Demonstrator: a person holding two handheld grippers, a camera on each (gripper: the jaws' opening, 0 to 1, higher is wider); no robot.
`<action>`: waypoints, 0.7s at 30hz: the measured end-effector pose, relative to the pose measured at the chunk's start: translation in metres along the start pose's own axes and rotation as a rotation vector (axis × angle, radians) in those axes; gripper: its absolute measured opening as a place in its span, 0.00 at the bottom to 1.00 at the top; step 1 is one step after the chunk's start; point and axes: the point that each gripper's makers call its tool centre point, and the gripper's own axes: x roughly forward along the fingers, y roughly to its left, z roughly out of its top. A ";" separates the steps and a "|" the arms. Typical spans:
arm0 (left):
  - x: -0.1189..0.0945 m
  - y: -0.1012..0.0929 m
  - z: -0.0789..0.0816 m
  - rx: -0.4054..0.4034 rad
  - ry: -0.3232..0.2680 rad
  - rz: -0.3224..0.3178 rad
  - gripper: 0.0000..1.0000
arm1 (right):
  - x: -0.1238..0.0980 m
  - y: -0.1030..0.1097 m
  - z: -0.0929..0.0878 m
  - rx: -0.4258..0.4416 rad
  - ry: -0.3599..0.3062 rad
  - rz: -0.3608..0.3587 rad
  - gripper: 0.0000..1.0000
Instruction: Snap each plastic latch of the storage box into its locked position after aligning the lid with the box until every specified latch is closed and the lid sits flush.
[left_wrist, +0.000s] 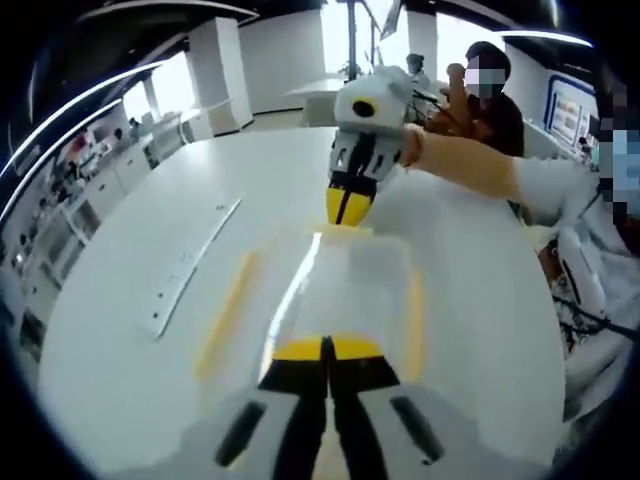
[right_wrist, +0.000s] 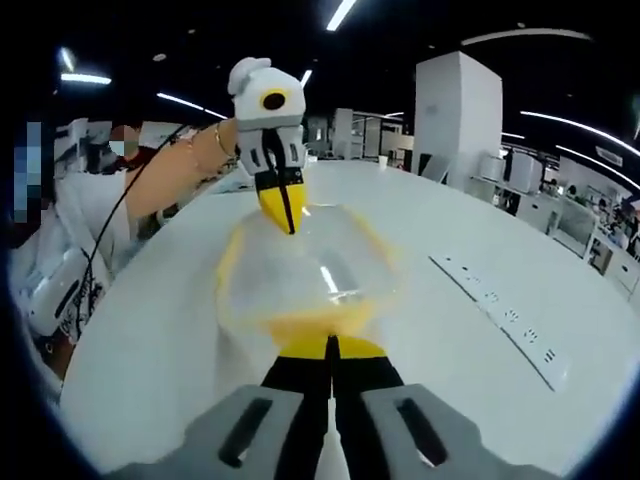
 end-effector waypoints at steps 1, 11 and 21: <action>0.000 -0.003 0.000 -0.001 -0.003 -0.013 0.00 | 0.008 0.011 -0.018 0.028 0.108 0.061 0.00; -0.009 -0.002 0.000 -0.002 0.016 -0.009 0.00 | 0.011 -0.001 -0.011 -0.035 0.110 0.029 0.00; -0.007 0.002 0.001 -0.040 0.034 -0.016 0.00 | 0.014 0.000 -0.009 -0.058 0.128 0.010 0.00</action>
